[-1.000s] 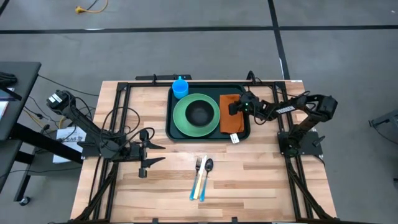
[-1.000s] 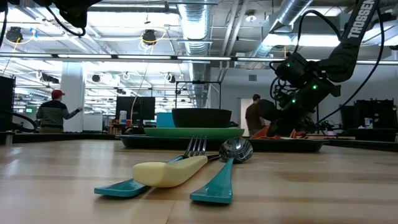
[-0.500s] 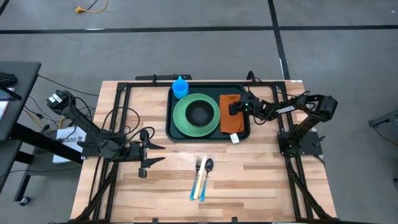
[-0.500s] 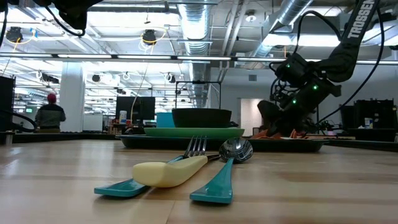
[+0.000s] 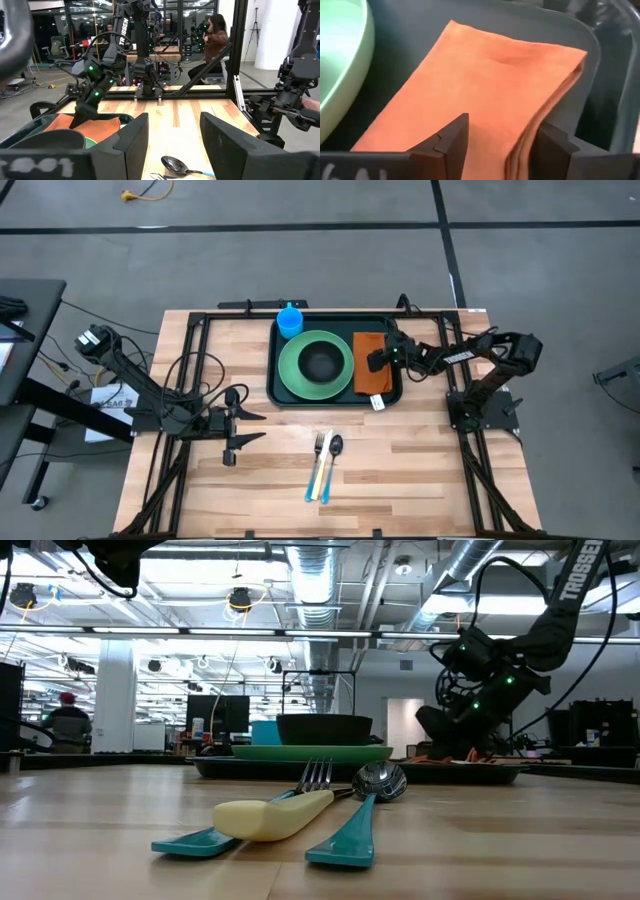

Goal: Set up tray
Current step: Put the orange table napkin to the right side of the light green plate on the black serving tray

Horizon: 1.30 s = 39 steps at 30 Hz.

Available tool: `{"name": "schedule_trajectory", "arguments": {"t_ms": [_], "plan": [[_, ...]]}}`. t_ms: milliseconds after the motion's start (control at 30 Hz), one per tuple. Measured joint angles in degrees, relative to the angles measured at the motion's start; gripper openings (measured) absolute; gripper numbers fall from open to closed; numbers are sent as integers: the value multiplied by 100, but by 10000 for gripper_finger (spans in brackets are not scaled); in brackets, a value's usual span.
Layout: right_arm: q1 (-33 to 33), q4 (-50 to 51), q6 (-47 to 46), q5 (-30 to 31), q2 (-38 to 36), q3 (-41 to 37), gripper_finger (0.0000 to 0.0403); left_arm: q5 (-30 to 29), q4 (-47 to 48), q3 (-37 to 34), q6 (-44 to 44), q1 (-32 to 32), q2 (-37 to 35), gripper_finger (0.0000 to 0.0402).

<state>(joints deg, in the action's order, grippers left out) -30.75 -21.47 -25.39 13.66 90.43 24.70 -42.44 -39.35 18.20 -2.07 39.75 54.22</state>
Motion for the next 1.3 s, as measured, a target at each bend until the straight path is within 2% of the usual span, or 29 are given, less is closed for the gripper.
{"name": "schedule_trajectory", "arguments": {"t_ms": [233, 933, 1300], "plan": [[66, 535, 55, 42, 0, 284, 194, 0, 1, 0, -2, 1, 0, 169], [62, 2717, 141, 164, -4, 1106, 169, -3, 438, -2, 151, 0, 2, 169], [73, 2956, 199, 145, -4, 1317, 168, -2, 382, -2, 232, 1, 2, 169]]}}
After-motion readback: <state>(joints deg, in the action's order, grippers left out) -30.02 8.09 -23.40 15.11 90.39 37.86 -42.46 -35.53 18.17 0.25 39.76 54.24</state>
